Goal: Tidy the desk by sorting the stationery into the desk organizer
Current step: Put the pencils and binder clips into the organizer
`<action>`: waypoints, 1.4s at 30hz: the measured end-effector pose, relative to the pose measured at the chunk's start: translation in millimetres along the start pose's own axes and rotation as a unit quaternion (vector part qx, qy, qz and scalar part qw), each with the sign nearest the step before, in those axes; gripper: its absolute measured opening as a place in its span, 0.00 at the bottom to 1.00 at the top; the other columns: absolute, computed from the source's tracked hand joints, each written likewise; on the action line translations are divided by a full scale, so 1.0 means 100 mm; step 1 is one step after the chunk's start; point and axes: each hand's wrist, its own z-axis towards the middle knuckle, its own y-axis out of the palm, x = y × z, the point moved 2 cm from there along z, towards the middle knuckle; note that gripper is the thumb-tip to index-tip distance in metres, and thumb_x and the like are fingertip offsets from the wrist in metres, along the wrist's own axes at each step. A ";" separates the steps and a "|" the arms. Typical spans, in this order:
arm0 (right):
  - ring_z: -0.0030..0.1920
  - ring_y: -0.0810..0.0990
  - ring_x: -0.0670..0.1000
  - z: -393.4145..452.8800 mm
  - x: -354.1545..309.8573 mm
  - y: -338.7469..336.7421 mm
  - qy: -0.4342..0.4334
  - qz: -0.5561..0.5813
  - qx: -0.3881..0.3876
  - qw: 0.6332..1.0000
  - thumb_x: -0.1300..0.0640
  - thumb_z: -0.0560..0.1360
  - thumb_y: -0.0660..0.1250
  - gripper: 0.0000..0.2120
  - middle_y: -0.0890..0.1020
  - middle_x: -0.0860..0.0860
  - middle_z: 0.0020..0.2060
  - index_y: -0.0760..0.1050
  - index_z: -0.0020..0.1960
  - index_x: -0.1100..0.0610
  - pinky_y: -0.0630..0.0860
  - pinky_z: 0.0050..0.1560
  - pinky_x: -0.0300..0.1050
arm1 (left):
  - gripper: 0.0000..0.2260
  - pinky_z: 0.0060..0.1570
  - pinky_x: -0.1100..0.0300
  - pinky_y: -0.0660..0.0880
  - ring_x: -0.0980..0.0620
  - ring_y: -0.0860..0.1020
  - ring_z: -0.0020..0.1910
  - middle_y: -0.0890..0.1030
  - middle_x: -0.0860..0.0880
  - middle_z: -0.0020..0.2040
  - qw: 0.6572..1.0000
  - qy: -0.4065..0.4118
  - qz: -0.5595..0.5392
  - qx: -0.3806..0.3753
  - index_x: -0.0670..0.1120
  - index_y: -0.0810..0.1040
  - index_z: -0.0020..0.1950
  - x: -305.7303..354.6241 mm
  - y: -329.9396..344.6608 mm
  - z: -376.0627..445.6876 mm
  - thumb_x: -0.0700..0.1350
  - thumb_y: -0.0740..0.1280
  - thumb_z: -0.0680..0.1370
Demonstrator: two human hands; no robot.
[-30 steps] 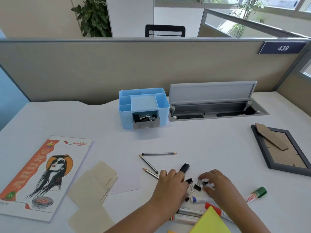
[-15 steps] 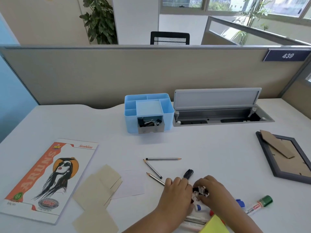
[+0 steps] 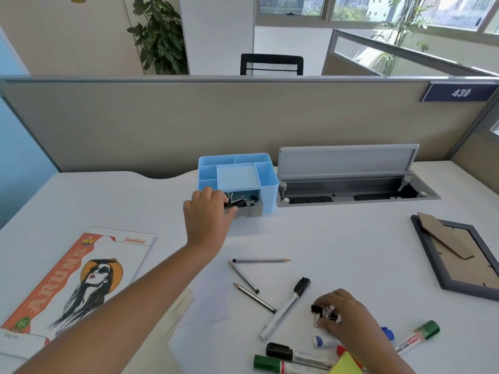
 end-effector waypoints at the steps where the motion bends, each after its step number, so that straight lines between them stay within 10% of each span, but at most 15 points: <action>1: 0.41 0.72 0.40 0.00 0.00 0.00 0.001 0.002 0.003 1.000 0.53 0.72 0.70 0.14 0.71 0.41 0.48 0.75 0.56 0.47 0.68 0.44 0.30 | 0.11 0.38 0.56 0.59 0.44 0.73 0.43 0.76 0.46 0.42 1.000 -0.013 0.002 -0.012 0.45 0.79 0.45 0.00 0.02 0.05 0.51 0.72 0.70; 11: 0.47 0.72 0.41 -0.05 0.03 0.02 0.017 0.003 0.004 1.000 0.53 0.73 0.69 0.13 0.71 0.41 0.50 0.75 0.57 0.47 0.69 0.47 0.31 | 0.16 0.45 0.54 0.64 0.45 0.71 0.53 0.76 0.47 0.51 0.993 -0.042 -0.049 -0.098 0.48 0.77 0.58 -0.07 0.24 0.23 0.54 0.67 0.74; 29: 0.40 0.80 0.43 0.12 -0.13 -0.44 0.052 0.181 0.102 0.977 0.58 0.74 0.68 0.03 0.81 0.47 0.43 0.77 0.46 0.51 0.71 0.29 0.28 | 0.04 0.31 0.54 0.72 0.44 0.74 0.34 0.75 0.47 0.37 0.997 0.023 -0.026 -0.066 0.44 0.77 0.41 -0.49 0.49 -1.26 0.40 0.70 0.69; 42: 0.49 0.77 0.47 1.32 -1.59 -0.66 -0.129 0.146 0.139 0.971 0.59 0.73 0.69 0.18 0.80 0.49 0.51 0.72 0.61 0.54 0.75 0.43 0.35 | 0.11 0.30 0.55 0.69 0.45 0.73 0.33 0.73 0.47 0.35 0.998 0.049 0.026 -0.033 0.45 0.74 0.39 -0.47 0.53 -1.30 0.46 0.54 0.72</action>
